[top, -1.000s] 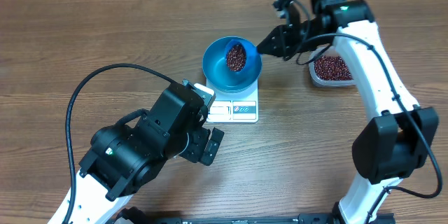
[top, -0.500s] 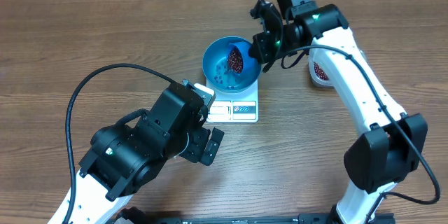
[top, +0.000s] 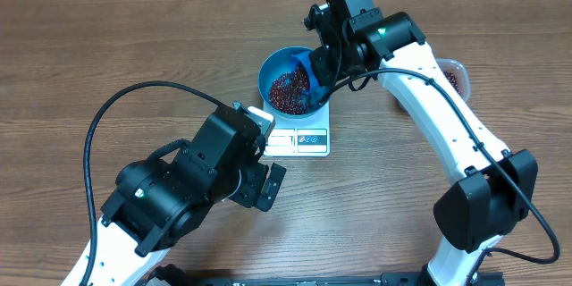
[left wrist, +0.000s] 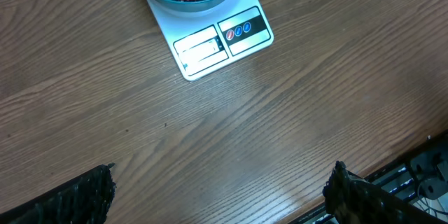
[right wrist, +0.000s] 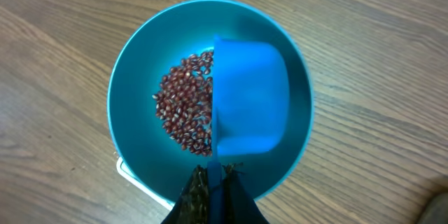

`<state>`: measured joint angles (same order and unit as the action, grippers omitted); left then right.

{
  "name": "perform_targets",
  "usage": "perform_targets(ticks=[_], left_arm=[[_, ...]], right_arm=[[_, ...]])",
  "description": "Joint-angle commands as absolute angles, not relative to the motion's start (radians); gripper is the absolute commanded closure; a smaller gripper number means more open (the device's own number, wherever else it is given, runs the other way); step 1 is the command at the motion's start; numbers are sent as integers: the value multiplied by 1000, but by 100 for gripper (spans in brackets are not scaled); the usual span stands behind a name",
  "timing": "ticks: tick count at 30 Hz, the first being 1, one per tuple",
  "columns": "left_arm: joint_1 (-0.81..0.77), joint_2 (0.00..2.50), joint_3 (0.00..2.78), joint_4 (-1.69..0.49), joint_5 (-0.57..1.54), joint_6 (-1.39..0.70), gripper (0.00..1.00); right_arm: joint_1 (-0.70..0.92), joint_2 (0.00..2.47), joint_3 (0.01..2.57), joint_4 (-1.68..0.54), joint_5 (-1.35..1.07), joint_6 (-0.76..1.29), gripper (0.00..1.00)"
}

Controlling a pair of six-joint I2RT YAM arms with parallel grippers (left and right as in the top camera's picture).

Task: Scoop item into bowl and weigh 150g on scale
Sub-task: 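Tip the scoop with the right gripper to pour beans into bowl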

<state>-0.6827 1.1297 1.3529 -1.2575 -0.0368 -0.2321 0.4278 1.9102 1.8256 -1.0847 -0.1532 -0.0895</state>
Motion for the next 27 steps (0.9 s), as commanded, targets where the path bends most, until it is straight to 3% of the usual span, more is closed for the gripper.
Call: perform_targets(ticks=[1, 27], left_arm=[[-681, 1126, 1365, -1257, -33, -216, 0], [-681, 1126, 1365, -1257, -33, -216, 0]], right_arm=[[429, 1850, 1889, -1076, -131, -82, 96], [553, 1831, 1926, -1139, 128, -86, 96]])
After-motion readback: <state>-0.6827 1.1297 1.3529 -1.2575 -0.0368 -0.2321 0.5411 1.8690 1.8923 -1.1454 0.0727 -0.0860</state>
